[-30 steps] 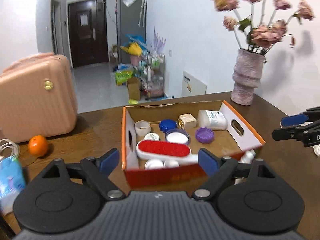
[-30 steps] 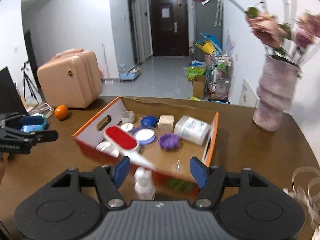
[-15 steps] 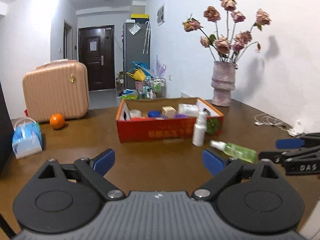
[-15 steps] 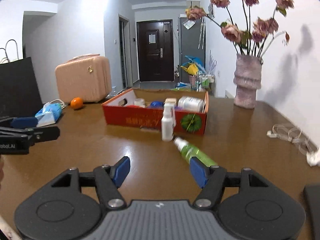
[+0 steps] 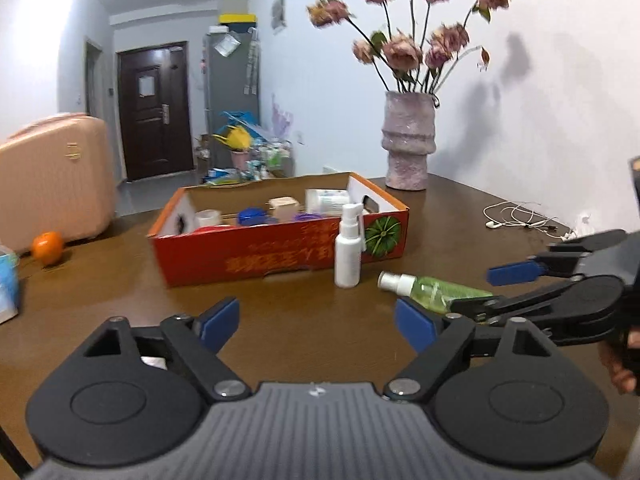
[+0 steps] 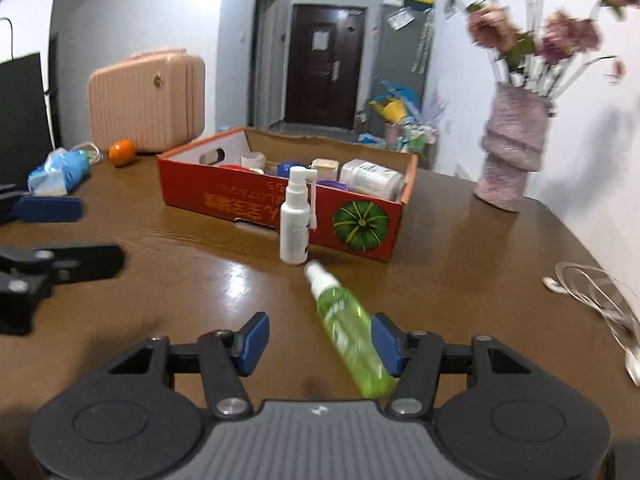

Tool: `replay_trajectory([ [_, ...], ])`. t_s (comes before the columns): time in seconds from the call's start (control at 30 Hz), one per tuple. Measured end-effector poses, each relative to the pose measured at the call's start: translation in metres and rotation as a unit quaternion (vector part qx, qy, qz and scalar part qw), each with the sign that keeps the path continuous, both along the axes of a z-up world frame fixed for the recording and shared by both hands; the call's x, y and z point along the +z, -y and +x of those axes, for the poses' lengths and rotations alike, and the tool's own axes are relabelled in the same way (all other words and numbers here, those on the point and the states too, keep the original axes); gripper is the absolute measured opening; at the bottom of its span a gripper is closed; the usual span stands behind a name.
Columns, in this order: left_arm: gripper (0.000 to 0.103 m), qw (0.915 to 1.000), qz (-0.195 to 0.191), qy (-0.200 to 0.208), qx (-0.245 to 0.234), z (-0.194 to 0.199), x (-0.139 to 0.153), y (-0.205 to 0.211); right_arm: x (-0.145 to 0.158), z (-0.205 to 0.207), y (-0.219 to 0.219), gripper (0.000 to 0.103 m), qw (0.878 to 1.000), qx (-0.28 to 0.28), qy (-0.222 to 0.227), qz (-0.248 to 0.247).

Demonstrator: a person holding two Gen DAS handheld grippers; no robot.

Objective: Organize rigid objects
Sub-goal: 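Grasp the white spray bottle with the left tool while the right tool grasps the green spray bottle, then lower both spray bottles upright into the box and open both tools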

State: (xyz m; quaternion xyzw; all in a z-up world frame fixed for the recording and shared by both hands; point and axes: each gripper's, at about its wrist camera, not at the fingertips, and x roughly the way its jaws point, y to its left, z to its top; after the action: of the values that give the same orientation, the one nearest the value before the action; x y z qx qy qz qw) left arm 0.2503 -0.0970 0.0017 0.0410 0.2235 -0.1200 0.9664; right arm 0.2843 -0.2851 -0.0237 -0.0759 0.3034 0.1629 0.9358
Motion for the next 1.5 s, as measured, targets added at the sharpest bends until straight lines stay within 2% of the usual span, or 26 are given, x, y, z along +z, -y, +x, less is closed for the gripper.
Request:
replay_trajectory([
  [0.07,0.077,0.9999,-0.002,-0.014,-0.007,0.035,-0.008,0.01,-0.01,0.03,-0.006,0.051,1.0,0.012,-0.022,-0.018],
  [0.2,0.073,0.9992,-0.006,-0.031,-0.026,0.099,-0.027,0.032,-0.024,0.066,-0.008,0.033,0.997,0.021,-0.057,-0.042],
  [0.27,0.066,0.9987,-0.005,-0.039,-0.033,0.126,-0.038,0.044,-0.024,0.074,0.0,0.031,0.997,0.023,-0.069,-0.027],
  [0.33,0.049,0.9981,0.002,-0.042,-0.045,0.145,-0.048,0.055,-0.022,0.079,0.011,0.03,0.997,0.024,-0.074,-0.008],
  [0.47,0.028,0.9971,0.009,-0.044,-0.062,0.164,-0.061,0.063,-0.02,0.082,0.024,0.03,0.998,0.012,-0.065,0.019],
  [0.57,0.027,0.9968,0.004,-0.048,-0.065,0.166,-0.062,0.06,-0.016,0.08,0.032,0.03,0.997,-0.001,-0.05,0.052],
  [0.63,0.027,0.9971,0.009,-0.039,-0.065,0.16,-0.057,0.06,-0.012,0.074,0.035,0.03,0.997,-0.008,-0.032,0.074],
  [0.8,0.027,0.9983,-0.012,-0.022,-0.052,0.119,-0.028,0.041,0.006,0.047,0.034,0.03,0.994,-0.019,0.003,0.104],
  [1.03,0.027,0.9996,-0.025,-0.01,0.012,0.046,0.002,0.0,0.028,0.001,0.019,0.03,0.992,-0.022,0.029,0.118],
  [1.3,0.027,0.9986,-0.04,0.01,0.033,-0.031,0.022,-0.038,0.057,-0.051,-0.008,0.03,0.992,0.008,0.063,0.112],
  [1.5,0.027,0.9979,-0.051,0.027,0.029,-0.05,0.034,-0.052,0.079,-0.067,-0.014,0.03,0.991,0.006,0.084,0.102],
])
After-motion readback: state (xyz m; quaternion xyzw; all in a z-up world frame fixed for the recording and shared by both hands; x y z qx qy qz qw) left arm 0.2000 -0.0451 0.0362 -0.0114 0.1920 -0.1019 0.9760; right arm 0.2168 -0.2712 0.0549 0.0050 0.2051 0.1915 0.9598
